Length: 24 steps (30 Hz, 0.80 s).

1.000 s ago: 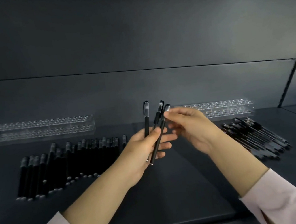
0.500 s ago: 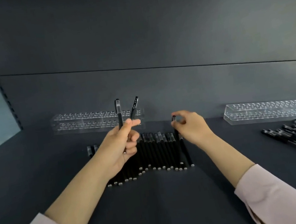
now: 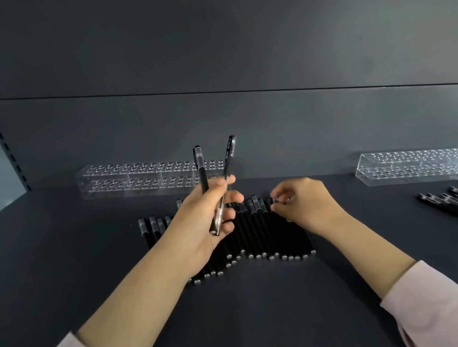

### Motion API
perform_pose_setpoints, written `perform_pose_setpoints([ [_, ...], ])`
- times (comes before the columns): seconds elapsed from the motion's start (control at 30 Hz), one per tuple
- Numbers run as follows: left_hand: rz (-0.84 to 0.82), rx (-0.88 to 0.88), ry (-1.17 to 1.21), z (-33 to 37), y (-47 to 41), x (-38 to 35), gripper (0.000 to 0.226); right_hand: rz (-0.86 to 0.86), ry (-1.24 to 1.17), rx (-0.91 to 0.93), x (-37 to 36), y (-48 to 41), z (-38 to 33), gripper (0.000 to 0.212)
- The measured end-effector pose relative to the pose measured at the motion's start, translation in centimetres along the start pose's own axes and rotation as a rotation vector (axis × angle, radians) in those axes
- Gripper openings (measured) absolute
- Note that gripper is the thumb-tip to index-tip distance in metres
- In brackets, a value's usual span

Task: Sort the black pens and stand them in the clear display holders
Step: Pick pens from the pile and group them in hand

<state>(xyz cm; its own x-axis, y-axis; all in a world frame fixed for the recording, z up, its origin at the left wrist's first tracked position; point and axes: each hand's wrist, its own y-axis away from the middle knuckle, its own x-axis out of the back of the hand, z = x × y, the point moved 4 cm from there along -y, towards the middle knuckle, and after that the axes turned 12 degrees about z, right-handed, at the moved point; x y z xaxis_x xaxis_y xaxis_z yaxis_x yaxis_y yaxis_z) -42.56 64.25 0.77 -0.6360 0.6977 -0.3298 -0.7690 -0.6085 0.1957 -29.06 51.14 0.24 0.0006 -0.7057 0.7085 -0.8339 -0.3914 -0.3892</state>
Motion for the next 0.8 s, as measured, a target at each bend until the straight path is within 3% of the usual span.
perform_pose_setpoints([
  [0.47, -0.051, -0.006, -0.051, -0.4, 0.3, -0.4, 0.025, 0.086, 0.015, 0.035, 0.1, 0.1, -0.1, 0.009],
  [0.53, -0.073, -0.001, -0.076, -0.5, 0.5, -0.5, 0.025, 0.096, -0.191, -0.012, 0.4, 0.3, -0.5, 0.014],
  [0.63, -0.129, -0.015, -0.156, -0.6, 0.9, -1.0, 0.024, -0.104, -0.668, -0.204, 0.3, 0.8, -1.4, 0.024],
  [0.8, -0.193, -0.1, -0.26, -0.5, 1.7, -2.0, 0.025, -0.336, -0.999, -0.228, 0.6, 1.3, -2.5, 0.024],
])
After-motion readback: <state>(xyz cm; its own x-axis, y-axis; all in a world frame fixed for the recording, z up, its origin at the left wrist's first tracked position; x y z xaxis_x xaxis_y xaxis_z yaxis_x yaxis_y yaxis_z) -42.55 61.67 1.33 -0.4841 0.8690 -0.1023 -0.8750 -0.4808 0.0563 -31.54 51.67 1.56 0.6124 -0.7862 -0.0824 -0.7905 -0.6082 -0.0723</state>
